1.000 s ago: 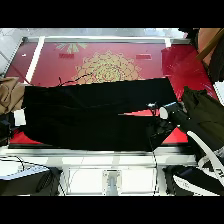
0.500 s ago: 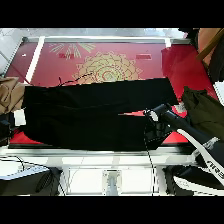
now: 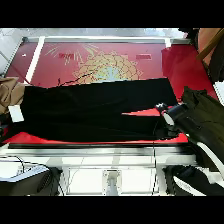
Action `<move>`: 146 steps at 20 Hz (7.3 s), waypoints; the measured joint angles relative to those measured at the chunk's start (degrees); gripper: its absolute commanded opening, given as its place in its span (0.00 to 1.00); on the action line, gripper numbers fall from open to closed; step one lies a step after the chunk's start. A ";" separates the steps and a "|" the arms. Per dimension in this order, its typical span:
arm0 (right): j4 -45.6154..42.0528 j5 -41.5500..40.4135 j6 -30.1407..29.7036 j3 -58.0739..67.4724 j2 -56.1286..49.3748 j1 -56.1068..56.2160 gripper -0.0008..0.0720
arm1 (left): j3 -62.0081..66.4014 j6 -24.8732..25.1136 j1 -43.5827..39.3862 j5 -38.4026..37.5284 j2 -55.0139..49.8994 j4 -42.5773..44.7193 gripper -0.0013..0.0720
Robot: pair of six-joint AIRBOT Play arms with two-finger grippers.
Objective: Fold the clothes and pants, and hang the long-sleeved shirts on hangers.
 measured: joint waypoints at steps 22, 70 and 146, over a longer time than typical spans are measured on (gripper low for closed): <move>13.27 -40.70 0.44 45.70 -43.15 -22.60 0.74 | 26.14 -24.59 -29.05 13.00 -11.91 17.97 0.04; 40.70 -33.11 -23.98 59.30 -52.78 -38.49 0.03 | 32.52 -27.58 -30.69 16.83 -12.52 19.65 0.04; 56.30 -8.09 -37.70 16.92 -17.73 -55.12 0.03 | 35.54 -10.93 -102.38 17.33 -24.92 14.16 0.04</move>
